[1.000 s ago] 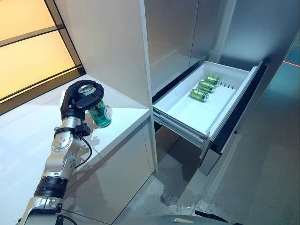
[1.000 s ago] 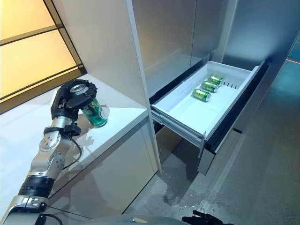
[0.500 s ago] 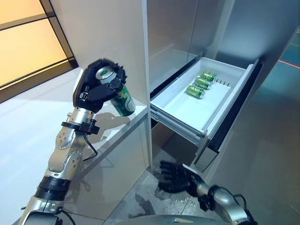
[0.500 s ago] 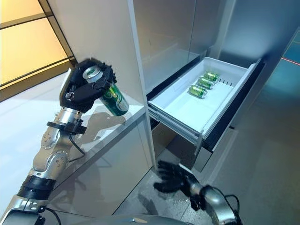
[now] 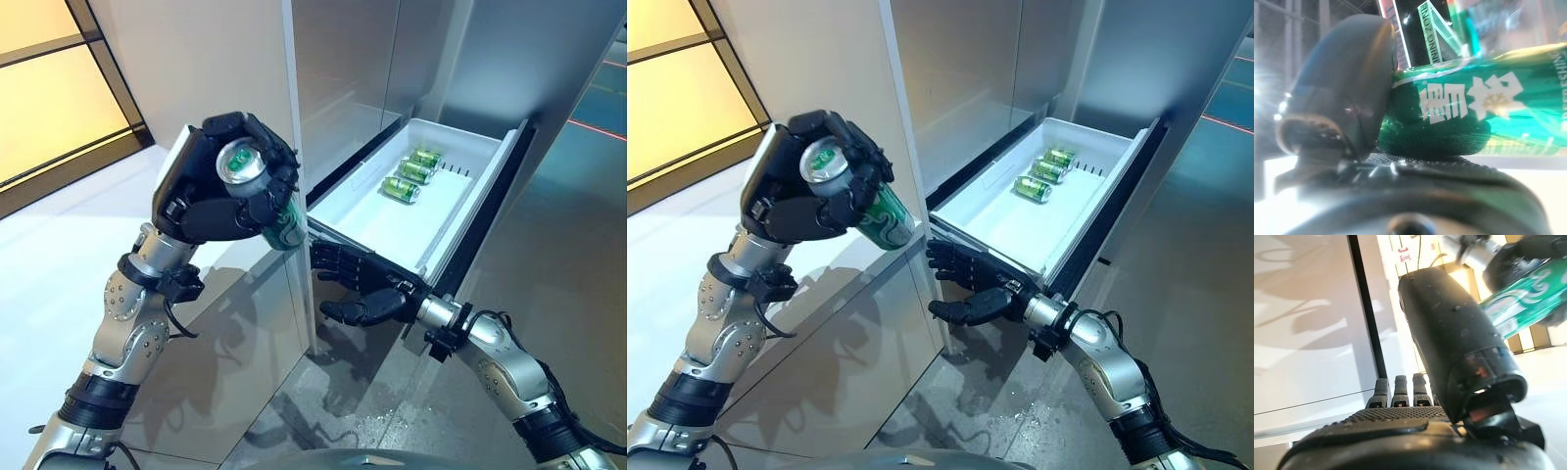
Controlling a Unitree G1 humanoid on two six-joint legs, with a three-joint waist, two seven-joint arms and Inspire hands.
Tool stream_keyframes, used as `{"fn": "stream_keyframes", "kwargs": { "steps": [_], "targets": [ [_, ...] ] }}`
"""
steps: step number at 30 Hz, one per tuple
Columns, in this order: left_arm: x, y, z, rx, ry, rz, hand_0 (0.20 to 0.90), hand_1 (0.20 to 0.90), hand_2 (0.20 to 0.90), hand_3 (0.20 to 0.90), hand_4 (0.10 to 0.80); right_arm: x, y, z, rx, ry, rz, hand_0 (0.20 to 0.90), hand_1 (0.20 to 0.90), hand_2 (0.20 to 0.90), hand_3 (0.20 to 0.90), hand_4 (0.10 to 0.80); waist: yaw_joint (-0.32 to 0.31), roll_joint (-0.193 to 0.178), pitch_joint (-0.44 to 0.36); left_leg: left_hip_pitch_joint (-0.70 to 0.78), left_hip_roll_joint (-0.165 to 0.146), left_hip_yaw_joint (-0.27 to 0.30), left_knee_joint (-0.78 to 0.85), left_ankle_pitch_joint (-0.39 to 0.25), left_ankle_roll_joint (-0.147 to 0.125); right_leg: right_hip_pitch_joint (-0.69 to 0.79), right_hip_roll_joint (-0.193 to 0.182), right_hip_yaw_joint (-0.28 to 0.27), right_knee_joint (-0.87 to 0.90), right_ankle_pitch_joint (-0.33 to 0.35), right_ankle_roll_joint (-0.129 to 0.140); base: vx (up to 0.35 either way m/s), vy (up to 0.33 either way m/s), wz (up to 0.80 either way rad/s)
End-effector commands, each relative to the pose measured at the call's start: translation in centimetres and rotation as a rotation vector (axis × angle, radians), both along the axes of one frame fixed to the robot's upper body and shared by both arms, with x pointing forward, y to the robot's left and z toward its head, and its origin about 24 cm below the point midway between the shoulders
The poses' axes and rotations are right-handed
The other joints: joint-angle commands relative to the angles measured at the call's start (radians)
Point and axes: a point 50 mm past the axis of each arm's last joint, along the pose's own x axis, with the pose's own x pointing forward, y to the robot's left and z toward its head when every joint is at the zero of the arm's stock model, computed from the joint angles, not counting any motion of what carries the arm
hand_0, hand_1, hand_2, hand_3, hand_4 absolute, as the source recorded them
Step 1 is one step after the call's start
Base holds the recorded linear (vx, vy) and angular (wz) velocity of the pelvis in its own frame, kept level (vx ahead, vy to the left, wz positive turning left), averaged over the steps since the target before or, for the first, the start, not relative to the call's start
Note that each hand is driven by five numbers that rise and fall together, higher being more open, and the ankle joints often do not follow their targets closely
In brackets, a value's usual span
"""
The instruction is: Put drinks into fridge and close the fridge
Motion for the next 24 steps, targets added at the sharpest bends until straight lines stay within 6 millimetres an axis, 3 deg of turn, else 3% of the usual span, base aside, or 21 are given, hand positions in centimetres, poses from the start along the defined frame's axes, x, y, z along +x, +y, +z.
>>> {"fn": "stream_keyframes", "kwargs": {
  "steps": [1,11,24],
  "targets": [
    [-0.5,-0.9,4.6,-0.013,-0.220,-0.080,0.300,0.300,0.300,0.200,0.100,1.4,2.3,7.0,0.125,-0.297,0.088,0.900,0.900,0.900,0.900,0.800,-0.006,-0.013,-0.045,0.000,-0.094,0.025,0.021,-0.107,0.096,-0.042,0.016,0.050,0.105,-0.088,0.039,0.000,0.000,0.00],
    [0.6,-4.0,4.2,0.049,-0.124,-0.237,0.300,0.300,0.300,0.200,0.100,2.2,4.5,9.6,0.155,-0.353,0.140,0.900,0.900,0.900,0.900,0.800,-0.008,-0.018,-0.045,-0.002,-0.097,0.026,0.022,-0.105,0.096,-0.042,0.018,0.048,0.099,-0.078,0.038,0.000,0.000,0.00],
    [1.0,-6.1,3.6,0.058,-0.078,-0.298,0.300,0.300,0.300,0.200,0.100,1.5,7.3,8.6,0.291,-0.121,0.295,0.900,0.900,0.900,0.900,0.800,-0.012,-0.020,-0.050,-0.002,-0.099,0.027,0.020,-0.103,0.096,-0.041,0.021,0.052,0.088,-0.069,0.040,0.000,0.000,0.00]
  ]
}}
